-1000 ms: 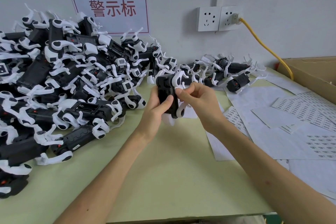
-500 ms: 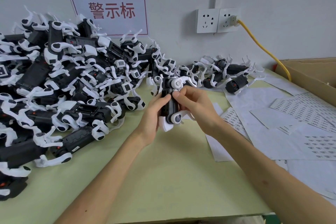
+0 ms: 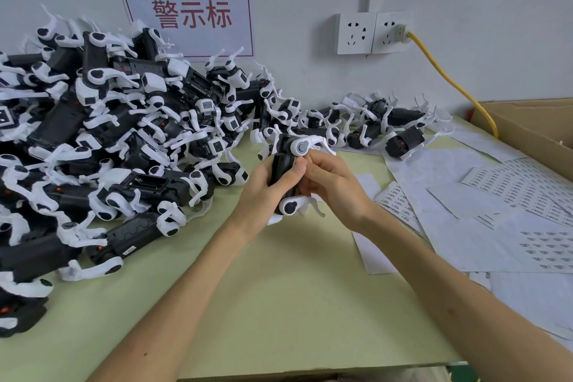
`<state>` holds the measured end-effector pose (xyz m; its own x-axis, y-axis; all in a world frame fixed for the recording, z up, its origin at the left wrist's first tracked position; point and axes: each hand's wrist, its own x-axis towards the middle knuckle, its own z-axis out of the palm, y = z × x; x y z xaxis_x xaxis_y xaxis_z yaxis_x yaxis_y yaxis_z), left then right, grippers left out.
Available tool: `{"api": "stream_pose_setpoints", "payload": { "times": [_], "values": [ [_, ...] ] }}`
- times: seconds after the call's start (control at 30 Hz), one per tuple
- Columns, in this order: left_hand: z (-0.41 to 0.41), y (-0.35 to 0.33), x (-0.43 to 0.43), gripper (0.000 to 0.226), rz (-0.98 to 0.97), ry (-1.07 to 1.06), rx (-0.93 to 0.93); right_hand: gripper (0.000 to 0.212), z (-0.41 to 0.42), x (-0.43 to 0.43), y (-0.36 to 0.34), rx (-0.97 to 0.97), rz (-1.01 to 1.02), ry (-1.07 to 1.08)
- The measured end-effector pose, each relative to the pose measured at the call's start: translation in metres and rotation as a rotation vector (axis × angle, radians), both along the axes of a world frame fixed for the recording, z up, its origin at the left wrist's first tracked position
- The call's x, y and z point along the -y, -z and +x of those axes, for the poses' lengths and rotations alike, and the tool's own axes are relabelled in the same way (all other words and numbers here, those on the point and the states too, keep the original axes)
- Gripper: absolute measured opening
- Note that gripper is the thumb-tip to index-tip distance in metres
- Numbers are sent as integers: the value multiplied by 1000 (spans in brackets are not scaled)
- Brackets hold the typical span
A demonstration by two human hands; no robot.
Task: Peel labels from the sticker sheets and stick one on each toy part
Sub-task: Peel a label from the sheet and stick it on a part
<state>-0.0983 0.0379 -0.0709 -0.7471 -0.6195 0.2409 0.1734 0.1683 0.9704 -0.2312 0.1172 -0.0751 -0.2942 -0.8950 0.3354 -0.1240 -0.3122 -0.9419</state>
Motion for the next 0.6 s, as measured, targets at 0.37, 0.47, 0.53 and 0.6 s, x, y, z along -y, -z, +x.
{"api": "stream_pose_setpoints", "payload": {
  "times": [0.37, 0.47, 0.53, 0.6],
  "values": [
    [-1, 1, 3, 24, 24, -27, 64, 30, 1, -1, -4, 59, 7, 10],
    [-2, 0, 3, 35, 78, -58, 20, 38, 1, 0, -5, 101, 19, 10],
    [-3, 0, 2, 45, 144, -70, -24, 41, 1, 0, -5, 100, 21, 26],
    [-3, -2, 2, 38, 221, -66, -64, 39, 0, 0, -6, 96, 14, 58]
  ]
}}
